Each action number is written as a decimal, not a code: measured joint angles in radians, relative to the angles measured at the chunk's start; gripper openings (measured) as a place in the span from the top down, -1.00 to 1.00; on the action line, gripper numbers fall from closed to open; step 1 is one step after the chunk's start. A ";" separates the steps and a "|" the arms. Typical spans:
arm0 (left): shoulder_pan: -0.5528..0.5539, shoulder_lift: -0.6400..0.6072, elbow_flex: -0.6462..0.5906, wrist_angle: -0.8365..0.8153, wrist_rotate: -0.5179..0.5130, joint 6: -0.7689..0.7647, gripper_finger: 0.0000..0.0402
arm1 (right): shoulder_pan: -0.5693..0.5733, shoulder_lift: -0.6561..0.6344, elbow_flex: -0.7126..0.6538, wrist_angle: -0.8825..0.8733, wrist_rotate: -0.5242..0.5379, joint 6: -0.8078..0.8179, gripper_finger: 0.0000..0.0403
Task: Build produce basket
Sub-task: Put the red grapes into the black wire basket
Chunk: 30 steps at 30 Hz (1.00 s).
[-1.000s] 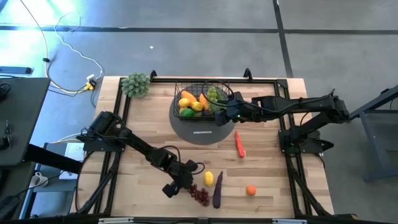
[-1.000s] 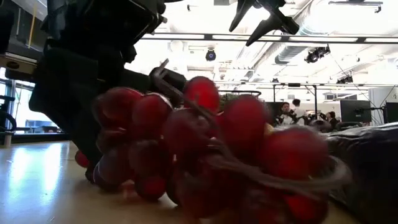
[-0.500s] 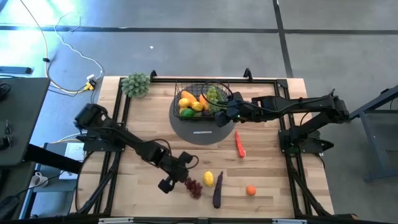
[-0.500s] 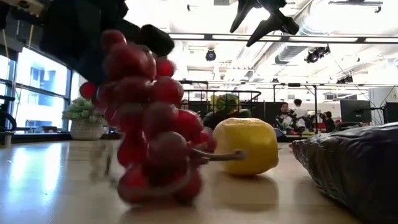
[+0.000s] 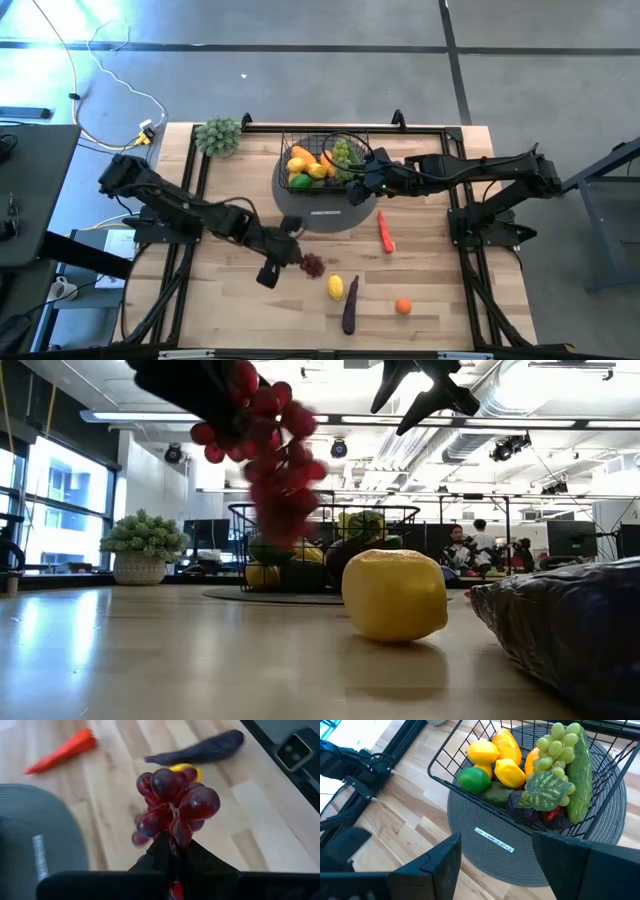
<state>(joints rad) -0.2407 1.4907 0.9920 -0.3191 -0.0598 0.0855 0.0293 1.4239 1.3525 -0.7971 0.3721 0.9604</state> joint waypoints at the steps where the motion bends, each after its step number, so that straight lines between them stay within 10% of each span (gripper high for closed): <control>1: 0.012 -0.016 0.000 -0.008 -0.006 0.000 0.99 | -0.003 0.000 0.000 0.001 0.000 0.000 -0.11; 30: 0.692 -0.149 0.000 0.265 0.082 0.257 0.97 | -0.173 0.000 0.000 0.076 0.076 0.009 -0.11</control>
<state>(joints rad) 0.4510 1.3414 0.9920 -0.0537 0.0224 0.3426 -0.1435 1.4239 1.3525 -0.7208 0.4480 0.9698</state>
